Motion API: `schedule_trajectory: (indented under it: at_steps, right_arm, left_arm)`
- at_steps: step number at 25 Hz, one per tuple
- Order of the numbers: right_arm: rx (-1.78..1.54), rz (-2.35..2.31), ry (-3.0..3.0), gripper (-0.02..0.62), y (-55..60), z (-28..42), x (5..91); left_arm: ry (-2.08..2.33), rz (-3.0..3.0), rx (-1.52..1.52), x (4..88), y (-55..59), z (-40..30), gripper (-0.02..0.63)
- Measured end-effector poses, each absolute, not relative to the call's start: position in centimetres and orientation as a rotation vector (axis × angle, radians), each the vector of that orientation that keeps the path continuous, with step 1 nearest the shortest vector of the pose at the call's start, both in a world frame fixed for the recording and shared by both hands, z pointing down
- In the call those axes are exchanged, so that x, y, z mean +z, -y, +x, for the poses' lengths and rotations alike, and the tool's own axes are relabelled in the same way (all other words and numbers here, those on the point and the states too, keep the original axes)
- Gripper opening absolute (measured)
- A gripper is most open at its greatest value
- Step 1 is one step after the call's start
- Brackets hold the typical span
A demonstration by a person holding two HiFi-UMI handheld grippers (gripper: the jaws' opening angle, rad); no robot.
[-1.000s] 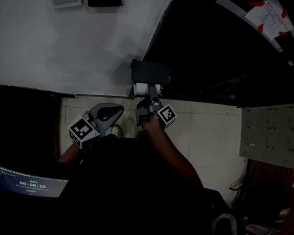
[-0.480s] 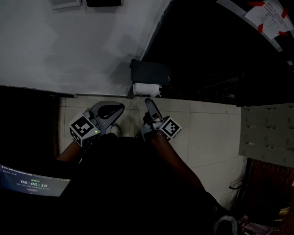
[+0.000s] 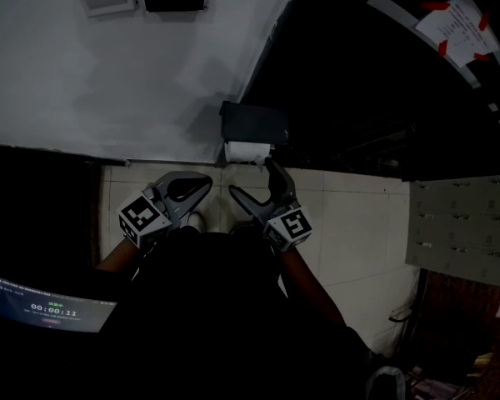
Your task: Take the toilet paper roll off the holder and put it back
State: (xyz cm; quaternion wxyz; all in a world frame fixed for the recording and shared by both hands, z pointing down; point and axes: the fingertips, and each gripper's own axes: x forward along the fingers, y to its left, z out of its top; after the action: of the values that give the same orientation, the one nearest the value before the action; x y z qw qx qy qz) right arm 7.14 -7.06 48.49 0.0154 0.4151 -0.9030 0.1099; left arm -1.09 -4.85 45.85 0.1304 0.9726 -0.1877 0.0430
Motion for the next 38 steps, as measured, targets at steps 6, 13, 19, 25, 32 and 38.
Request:
schedule_trajectory:
  at_steps: [6, 13, 19, 25, 32, 38]
  right_arm:
    - [0.268, 1.176, 2.879, 0.467, 6.5, 5.8, 45.7]
    - [0.237, 1.121, 2.991, 0.024, 5.6, 5.7, 42.7]
    - [0.225, 1.104, 2.96, 0.0, 5.8, 5.5, 43.0]
    - [0.205, 1.067, 2.96, 0.002, 5.6, 4.8, 42.9]
    - [0.221, 1.041, 2.97, 0.001, 5.5, 4.1, 42.9]
    - [0.248, 1.029, 2.957, 0.001, 5.4, 3.7, 43.4]
  left_arm:
    - [0.545, 2.83, 0.125, 45.8, 4.9, -1.1, 0.0]
    - [0.538, 2.836, 0.132, 46.0, 4.9, -0.8, 0.0]
    - [0.537, 2.838, 0.134, 45.8, 5.1, -0.7, 0.0]
    - [0.53, 2.835, 0.133, 45.7, 5.0, -0.4, 0.0]
    - [0.536, 2.835, 0.134, 45.4, 5.2, -0.7, 0.0]
    - [0.535, 2.828, 0.137, 45.6, 5.1, -0.7, 0.0]
